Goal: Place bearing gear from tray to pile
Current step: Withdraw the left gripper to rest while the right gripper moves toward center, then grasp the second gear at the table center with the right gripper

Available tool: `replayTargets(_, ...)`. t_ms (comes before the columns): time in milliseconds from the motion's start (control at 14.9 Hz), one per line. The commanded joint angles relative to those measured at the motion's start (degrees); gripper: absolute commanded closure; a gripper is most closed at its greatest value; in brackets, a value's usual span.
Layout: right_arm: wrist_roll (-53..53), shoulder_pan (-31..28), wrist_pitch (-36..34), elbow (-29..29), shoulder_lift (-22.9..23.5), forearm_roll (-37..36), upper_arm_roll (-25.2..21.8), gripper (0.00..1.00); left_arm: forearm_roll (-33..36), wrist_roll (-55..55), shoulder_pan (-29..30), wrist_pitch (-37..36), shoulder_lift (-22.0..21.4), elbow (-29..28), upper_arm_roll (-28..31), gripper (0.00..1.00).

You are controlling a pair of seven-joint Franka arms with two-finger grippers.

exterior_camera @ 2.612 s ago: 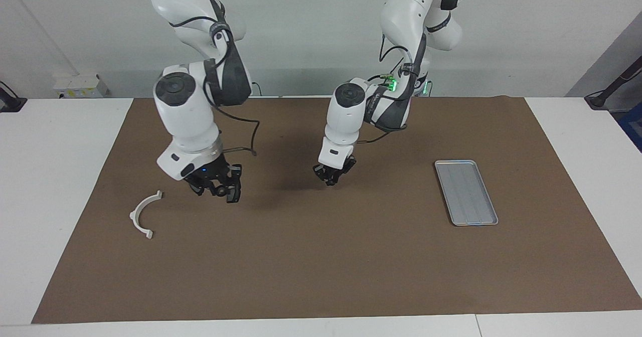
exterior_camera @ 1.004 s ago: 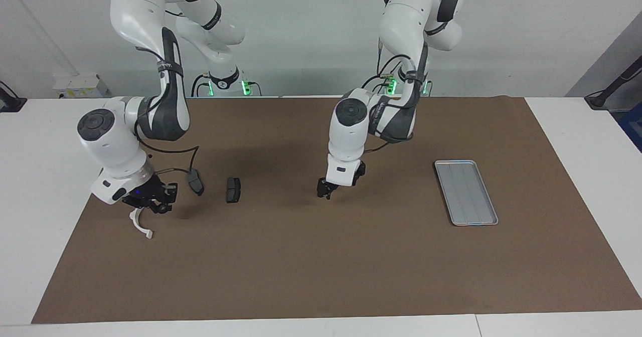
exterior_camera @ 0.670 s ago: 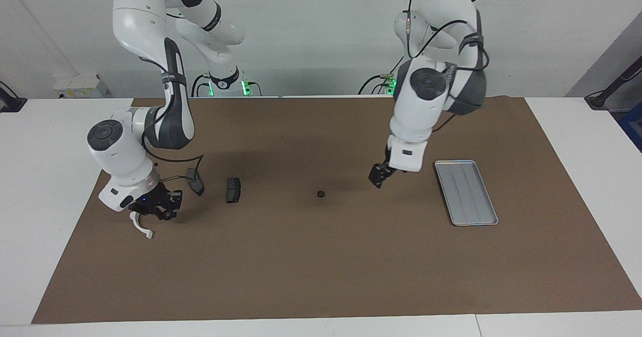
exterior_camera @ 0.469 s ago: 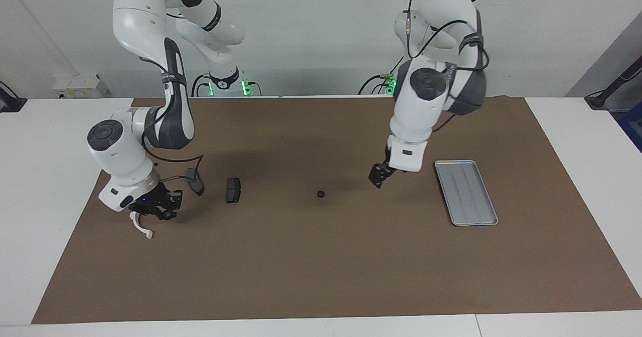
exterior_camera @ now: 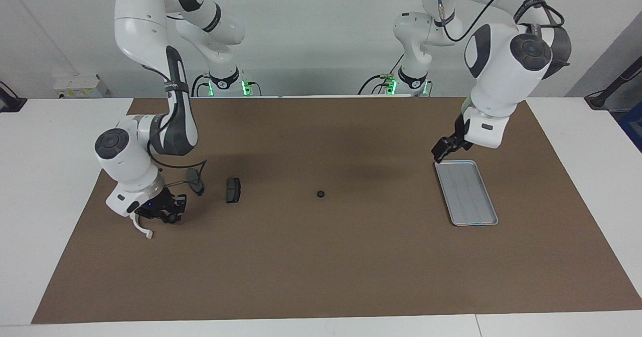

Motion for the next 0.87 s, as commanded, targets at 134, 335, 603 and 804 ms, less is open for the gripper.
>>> replayTargets(134, -1.6, -0.6, 1.3, -0.7, 0.5, 0.7, 0.5, 0.95, 0.3, 6.0, 4.4, -5.0, -6.6, -4.3, -1.1, 0.0)
replayTargets(335, -1.4, -0.6, 1.4, -0.7, 0.7, 0.8, 0.5, 0.92, 0.3, 7.4, 5.7, -6.2, -7.2, -4.7, -1.5, 0.0)
replayTargets(603, -1.7, -0.3, 0.8, -0.4, 0.0, 0.7, 0.5, 0.0, 0.3, 8.9, 6.2, -0.8, -8.3, -8.8, -1.5, 0.0)
replayTargets(804, -0.7, 1.4, -0.3, 0.0, -1.7, 0.7, 0.6, 0.0, 0.3, 9.7, 6.5, 2.2, -7.9, -8.9, -1.8, 0.0)
